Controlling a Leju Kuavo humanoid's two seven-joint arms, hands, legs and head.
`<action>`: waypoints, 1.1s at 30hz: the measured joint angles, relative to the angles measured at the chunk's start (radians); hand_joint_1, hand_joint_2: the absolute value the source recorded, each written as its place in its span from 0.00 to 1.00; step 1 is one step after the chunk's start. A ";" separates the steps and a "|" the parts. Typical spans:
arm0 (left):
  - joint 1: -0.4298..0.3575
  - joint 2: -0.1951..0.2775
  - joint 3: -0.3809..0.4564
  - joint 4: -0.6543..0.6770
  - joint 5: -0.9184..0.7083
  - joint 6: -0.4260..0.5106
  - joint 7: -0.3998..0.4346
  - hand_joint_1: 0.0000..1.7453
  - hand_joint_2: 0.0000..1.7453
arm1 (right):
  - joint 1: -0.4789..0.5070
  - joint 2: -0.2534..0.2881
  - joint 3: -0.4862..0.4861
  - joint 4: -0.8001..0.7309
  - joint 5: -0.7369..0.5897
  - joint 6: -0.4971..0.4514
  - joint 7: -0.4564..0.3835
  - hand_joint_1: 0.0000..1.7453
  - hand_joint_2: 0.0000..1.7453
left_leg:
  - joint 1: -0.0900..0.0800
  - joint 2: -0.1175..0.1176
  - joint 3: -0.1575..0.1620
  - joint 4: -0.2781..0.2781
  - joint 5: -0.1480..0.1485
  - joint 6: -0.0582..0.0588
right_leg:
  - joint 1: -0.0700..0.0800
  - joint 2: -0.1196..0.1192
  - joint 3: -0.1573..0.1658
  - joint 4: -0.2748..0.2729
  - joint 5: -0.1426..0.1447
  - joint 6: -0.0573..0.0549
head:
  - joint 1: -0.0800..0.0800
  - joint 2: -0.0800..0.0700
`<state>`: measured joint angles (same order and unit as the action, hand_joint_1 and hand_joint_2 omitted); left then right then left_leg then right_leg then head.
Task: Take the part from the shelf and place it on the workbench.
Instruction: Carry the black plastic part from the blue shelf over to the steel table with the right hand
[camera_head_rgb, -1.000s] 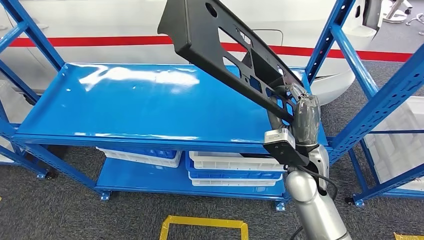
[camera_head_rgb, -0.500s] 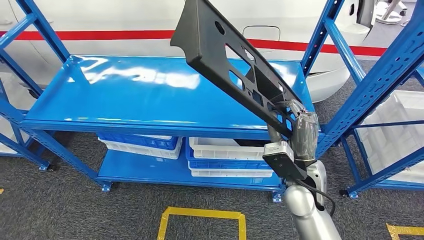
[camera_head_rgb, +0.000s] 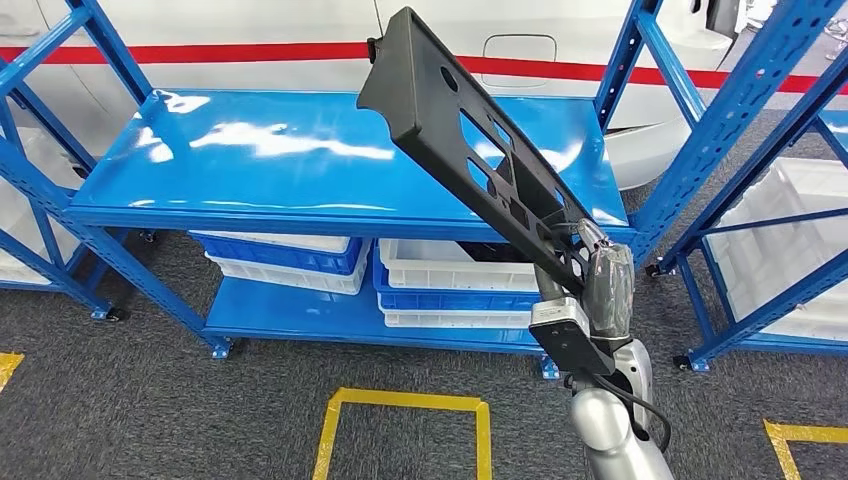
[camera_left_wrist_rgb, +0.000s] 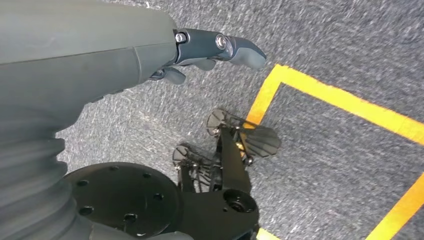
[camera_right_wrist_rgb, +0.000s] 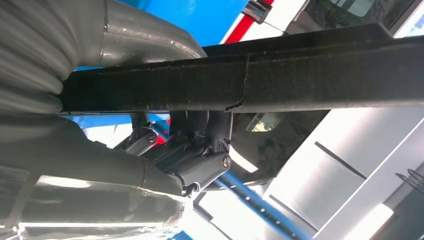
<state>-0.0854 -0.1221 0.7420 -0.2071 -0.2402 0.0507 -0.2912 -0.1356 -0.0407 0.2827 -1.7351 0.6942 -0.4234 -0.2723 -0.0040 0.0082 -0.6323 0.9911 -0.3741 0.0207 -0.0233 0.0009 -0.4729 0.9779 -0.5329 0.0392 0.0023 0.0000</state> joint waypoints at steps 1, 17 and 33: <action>0.000 0.001 0.000 0.000 -0.001 0.000 0.002 0.00 1.00 | 0.008 0.001 0.000 0.000 0.000 -0.001 0.000 1.00 1.00 | 0.003 -0.001 -0.005 0.006 -0.007 -0.004 | -0.003 -0.001 -0.006 0.002 0.005 -0.009 | -0.001 0.000; 0.000 0.009 0.003 0.000 0.017 -0.004 -0.017 0.00 1.00 | 0.011 0.025 0.004 0.024 -0.093 0.028 -0.034 1.00 1.00 | 0.002 -0.008 0.153 -0.026 -0.129 0.025 | 0.010 -0.010 -0.130 0.025 0.108 -0.011 | -0.003 0.000; 0.001 0.007 0.001 0.000 -0.020 -0.010 0.005 0.00 1.00 | 0.035 -0.015 -0.046 0.026 -0.162 0.025 -0.060 1.00 1.00 | -0.003 -0.002 -0.023 0.020 -0.030 0.001 | -0.001 -0.004 0.001 -0.019 0.017 -0.033 | 0.002 0.000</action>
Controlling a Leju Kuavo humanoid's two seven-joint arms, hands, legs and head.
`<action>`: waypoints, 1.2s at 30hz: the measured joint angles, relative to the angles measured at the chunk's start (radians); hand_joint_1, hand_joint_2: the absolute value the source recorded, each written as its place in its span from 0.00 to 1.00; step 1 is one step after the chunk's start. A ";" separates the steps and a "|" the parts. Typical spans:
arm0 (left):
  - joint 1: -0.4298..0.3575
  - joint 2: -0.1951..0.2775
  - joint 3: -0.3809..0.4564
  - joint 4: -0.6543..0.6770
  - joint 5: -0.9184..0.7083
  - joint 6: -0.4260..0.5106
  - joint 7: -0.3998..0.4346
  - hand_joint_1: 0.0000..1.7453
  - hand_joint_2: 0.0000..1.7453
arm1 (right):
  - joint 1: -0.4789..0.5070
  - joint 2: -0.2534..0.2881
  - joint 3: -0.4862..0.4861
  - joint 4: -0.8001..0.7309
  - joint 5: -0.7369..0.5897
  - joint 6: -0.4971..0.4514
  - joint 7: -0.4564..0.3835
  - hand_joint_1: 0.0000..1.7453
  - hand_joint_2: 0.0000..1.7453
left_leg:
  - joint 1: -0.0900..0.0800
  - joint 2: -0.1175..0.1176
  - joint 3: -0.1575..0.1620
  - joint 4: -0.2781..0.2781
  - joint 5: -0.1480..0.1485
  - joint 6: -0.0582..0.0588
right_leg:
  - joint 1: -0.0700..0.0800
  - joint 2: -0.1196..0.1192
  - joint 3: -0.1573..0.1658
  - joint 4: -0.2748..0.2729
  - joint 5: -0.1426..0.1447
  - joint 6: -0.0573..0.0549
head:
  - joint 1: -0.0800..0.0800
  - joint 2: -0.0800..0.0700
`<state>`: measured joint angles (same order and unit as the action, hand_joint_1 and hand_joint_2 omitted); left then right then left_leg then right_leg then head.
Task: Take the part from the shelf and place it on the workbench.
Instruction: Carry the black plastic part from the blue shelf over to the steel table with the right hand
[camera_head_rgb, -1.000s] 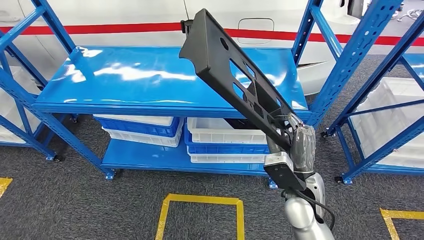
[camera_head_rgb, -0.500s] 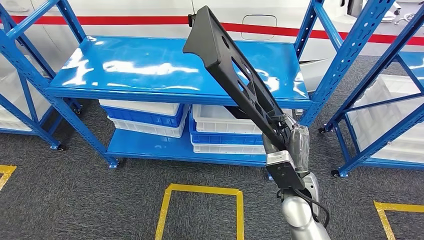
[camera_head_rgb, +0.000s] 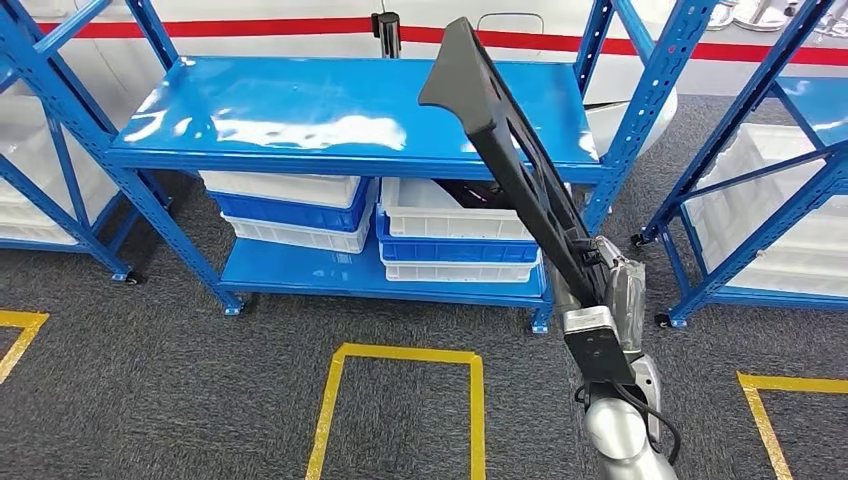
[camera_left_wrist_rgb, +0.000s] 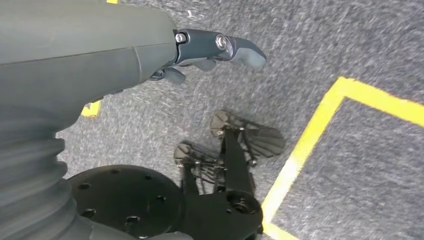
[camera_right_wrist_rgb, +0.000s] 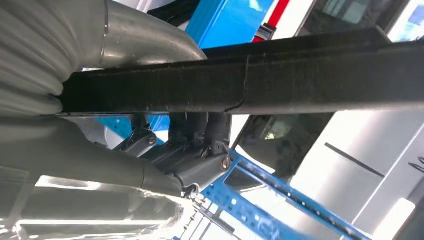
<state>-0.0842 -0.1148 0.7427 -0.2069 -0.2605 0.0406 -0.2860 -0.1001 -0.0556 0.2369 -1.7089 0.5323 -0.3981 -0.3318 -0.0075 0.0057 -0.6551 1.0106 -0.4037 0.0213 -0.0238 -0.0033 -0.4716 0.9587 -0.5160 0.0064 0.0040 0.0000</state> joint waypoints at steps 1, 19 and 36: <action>0.001 0.000 0.000 0.000 0.000 0.001 0.001 0.00 1.00 | -0.002 -0.001 0.000 0.001 -0.003 0.001 -0.002 1.00 1.00 | 0.005 -0.002 -0.012 0.039 -0.049 -0.007 | -0.003 -0.002 -0.009 0.000 0.010 -0.012 | -0.002 0.000; -0.005 -0.006 0.000 0.001 -0.002 0.000 -0.012 0.00 1.00 | -0.045 -0.015 -0.001 0.047 -0.014 -0.023 -0.031 1.00 1.00 | 0.013 0.004 0.100 -0.048 -0.032 0.042 | 0.008 -0.002 -0.212 0.242 -0.050 0.009 | 0.003 0.000; 0.002 -0.009 0.002 0.001 0.000 -0.006 -0.036 0.00 1.00 | -0.127 -0.004 0.018 0.120 -0.022 -0.030 -0.041 1.00 1.00 | 0.022 -0.005 -0.086 0.270 -0.137 -0.029 | 0.003 -0.003 -0.047 0.009 0.045 -0.017 | -0.001 0.000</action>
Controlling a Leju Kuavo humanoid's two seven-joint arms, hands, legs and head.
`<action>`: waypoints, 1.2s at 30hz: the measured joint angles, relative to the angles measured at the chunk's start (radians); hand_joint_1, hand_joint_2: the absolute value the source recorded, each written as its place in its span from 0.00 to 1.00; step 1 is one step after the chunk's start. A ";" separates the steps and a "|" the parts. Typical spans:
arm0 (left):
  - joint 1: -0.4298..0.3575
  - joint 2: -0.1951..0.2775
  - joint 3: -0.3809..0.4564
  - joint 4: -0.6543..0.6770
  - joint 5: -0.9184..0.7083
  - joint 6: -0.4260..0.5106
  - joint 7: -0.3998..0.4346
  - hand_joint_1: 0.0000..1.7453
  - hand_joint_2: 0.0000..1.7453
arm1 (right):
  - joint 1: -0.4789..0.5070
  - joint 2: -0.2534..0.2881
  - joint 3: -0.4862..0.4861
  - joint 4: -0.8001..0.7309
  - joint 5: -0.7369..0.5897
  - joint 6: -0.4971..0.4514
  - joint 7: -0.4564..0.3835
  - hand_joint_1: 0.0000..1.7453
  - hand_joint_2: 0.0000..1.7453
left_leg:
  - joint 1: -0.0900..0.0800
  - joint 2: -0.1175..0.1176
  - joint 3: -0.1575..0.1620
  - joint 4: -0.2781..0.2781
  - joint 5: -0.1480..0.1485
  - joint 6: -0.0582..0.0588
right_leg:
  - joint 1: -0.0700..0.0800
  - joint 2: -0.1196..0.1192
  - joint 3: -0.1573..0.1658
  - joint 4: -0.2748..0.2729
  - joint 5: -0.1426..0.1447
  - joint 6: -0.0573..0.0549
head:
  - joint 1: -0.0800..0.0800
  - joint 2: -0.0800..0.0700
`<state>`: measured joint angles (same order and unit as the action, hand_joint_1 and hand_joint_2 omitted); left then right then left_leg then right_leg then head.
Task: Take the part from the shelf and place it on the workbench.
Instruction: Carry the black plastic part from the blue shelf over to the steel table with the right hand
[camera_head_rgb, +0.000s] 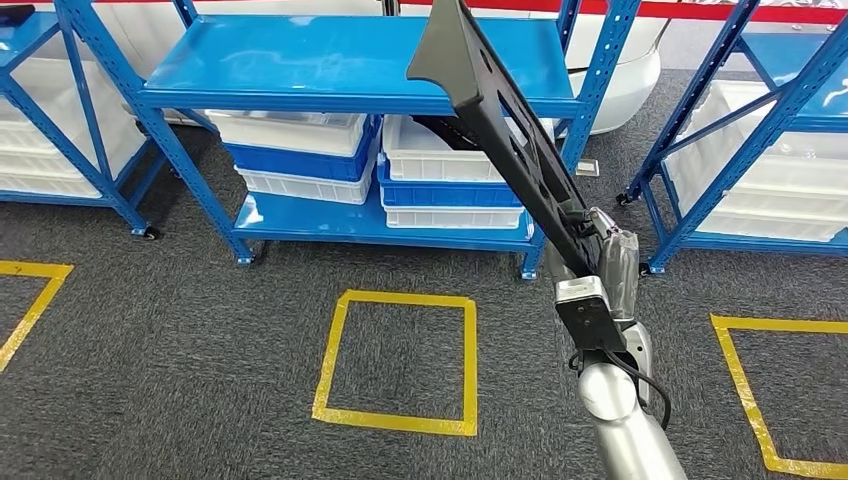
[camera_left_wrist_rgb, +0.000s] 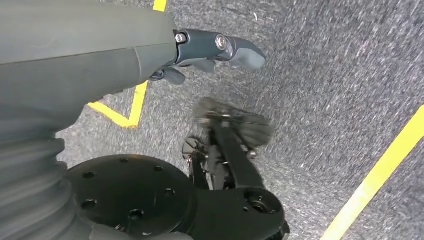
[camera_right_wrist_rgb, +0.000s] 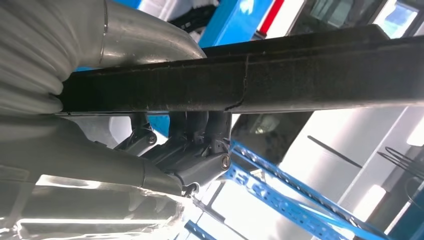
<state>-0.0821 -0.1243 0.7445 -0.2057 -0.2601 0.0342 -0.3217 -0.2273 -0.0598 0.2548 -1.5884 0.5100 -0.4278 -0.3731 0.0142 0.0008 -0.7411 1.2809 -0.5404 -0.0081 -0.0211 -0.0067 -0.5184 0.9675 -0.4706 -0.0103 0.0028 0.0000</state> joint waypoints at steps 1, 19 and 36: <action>0.000 0.000 0.000 0.000 -0.001 0.000 -0.006 0.00 1.00 | -0.004 0.001 0.002 0.006 -0.006 0.001 0.000 1.00 1.00 | 0.001 0.000 0.020 -0.006 0.019 0.000 | 0.000 0.000 -0.010 0.002 0.006 0.002 | 0.000 0.000; 0.003 -0.005 0.002 0.000 0.006 -0.002 0.003 0.00 1.00 | -0.036 0.007 0.012 0.052 -0.047 0.013 -0.012 1.00 1.00 | -0.010 0.003 0.188 -0.310 0.096 0.059 | 0.003 0.001 -0.055 0.096 -0.018 0.066 | 0.006 0.000; 0.009 -0.005 0.002 0.000 0.004 -0.001 0.003 0.00 1.00 | -0.031 0.008 0.011 0.052 -0.009 -0.004 -0.018 1.00 1.00 | -0.007 -0.003 0.182 -0.272 0.080 0.032 | 0.006 0.007 -0.029 0.017 0.018 0.021 | -0.002 0.000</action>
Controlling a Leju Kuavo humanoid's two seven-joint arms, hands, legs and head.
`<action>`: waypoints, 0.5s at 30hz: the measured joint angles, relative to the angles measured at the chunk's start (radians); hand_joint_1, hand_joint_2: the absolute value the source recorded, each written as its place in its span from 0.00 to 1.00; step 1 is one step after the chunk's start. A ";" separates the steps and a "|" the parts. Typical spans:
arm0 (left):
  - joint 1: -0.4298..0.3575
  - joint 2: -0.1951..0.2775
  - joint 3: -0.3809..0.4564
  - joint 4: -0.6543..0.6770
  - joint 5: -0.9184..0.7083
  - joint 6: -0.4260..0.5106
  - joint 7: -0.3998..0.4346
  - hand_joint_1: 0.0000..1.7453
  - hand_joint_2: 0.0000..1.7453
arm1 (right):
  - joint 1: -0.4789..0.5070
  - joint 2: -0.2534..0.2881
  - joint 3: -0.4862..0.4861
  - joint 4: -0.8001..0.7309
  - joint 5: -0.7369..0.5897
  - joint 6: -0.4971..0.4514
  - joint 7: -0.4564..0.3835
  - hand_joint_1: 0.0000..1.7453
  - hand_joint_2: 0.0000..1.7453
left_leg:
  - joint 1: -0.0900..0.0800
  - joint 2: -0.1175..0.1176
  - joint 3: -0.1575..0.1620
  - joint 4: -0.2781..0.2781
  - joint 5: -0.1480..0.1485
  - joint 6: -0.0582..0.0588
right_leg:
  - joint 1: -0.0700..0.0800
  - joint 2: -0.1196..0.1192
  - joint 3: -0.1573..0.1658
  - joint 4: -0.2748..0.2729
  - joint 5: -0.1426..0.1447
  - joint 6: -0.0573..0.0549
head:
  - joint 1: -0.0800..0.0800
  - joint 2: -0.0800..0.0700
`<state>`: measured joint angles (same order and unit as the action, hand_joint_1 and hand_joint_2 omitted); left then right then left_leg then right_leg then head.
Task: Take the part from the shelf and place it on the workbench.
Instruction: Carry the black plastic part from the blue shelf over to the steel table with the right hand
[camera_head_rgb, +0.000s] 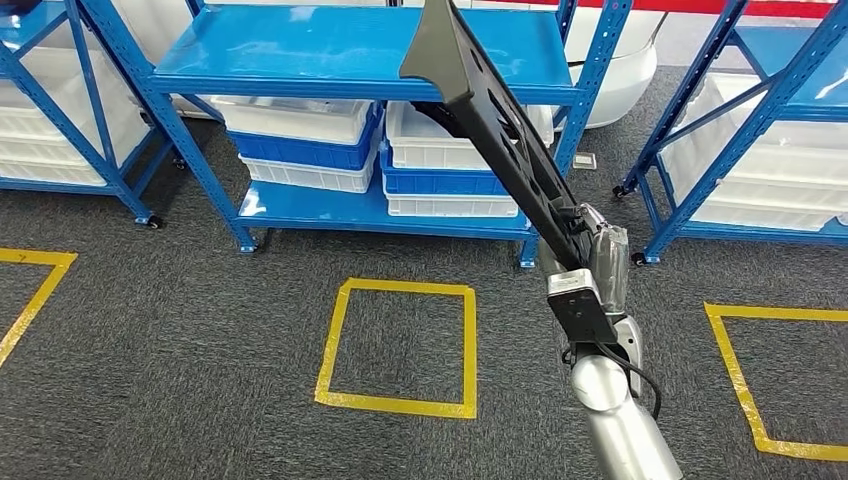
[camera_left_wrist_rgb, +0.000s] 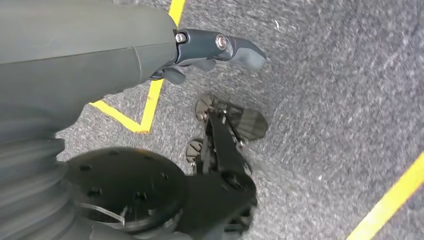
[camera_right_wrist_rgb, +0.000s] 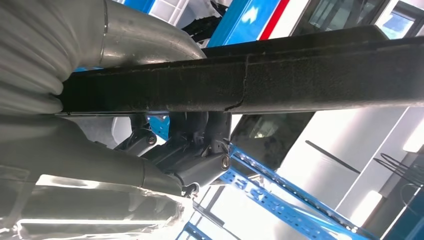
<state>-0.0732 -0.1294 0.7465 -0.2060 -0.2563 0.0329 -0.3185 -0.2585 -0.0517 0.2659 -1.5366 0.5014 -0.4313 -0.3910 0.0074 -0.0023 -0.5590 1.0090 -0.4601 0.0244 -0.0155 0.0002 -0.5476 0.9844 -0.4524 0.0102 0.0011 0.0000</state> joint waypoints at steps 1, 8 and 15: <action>0.000 0.000 0.000 0.000 0.000 0.000 0.000 0.00 1.00 | 0.000 0.000 0.000 0.000 0.000 0.000 0.000 1.00 1.00 | -0.003 -0.001 0.003 -0.011 -0.002 0.002 | 0.002 0.000 -0.003 0.000 0.002 0.003 | 0.000 0.000; 0.001 -0.002 0.000 0.000 -0.004 0.000 -0.002 0.00 1.00 | 0.001 -0.001 -0.002 -0.001 0.021 -0.012 0.003 1.00 1.00 | -0.018 -0.001 -0.003 -0.024 0.011 0.011 | 0.013 0.000 -0.011 -0.007 0.010 0.009 | 0.004 0.000; 0.001 -0.002 0.000 0.000 -0.013 -0.007 -0.002 0.00 1.00 | 0.023 -0.008 -0.004 -0.012 0.072 -0.046 0.014 1.00 1.00 | -0.028 -0.002 -0.008 -0.023 0.017 0.021 | 0.004 0.000 -0.013 -0.011 0.019 0.022 | 0.004 0.000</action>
<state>-0.0725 -0.1312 0.7465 -0.2060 -0.2694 0.0262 -0.3204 -0.2353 -0.0595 0.2622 -1.5490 0.5737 -0.4775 -0.3772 -0.0203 -0.0038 -0.5672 0.9860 -0.4434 0.0456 -0.0117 -0.0003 -0.5605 0.9738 -0.4336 0.0320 0.0051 0.0000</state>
